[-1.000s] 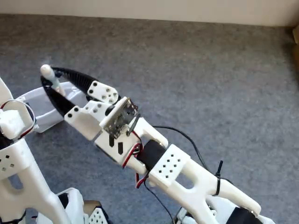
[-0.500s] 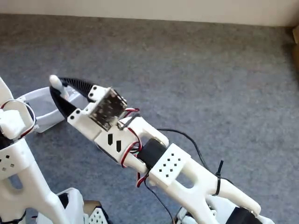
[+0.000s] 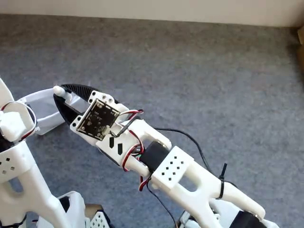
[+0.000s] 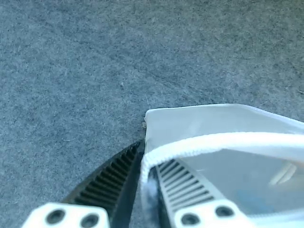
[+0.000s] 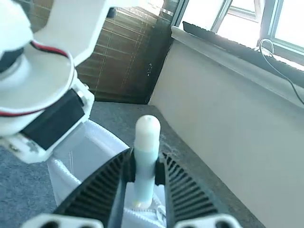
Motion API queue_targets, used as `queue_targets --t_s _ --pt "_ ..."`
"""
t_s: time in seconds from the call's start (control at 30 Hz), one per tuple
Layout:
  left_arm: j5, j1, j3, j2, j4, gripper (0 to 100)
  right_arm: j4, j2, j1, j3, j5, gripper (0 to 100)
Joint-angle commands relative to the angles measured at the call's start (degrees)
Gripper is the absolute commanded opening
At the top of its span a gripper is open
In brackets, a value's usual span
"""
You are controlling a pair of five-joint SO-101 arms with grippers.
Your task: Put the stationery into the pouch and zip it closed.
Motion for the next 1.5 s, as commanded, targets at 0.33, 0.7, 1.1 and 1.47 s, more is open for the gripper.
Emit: queue_targets --t_s 0.33,0.7,1.1,1.47 --pt "0.7 1.2 1.3 0.0 -0.7 1 0.3 -0.4 0.9 -1.3 0.9 0.7" --pt "0.7 1.2 1.3 0.0 -0.7 1 0.3 -0.6 0.9 -1.3 0.9 0.7" --pt "0.7 1.2 1.3 0.0 -0.7 1 0.3 -0.8 0.8 -1.0 0.9 6.0" --pt "0.7 1.2 1.3 0.0 -0.7 1 0.3 -0.8 0.8 -0.8 0.9 12.4"
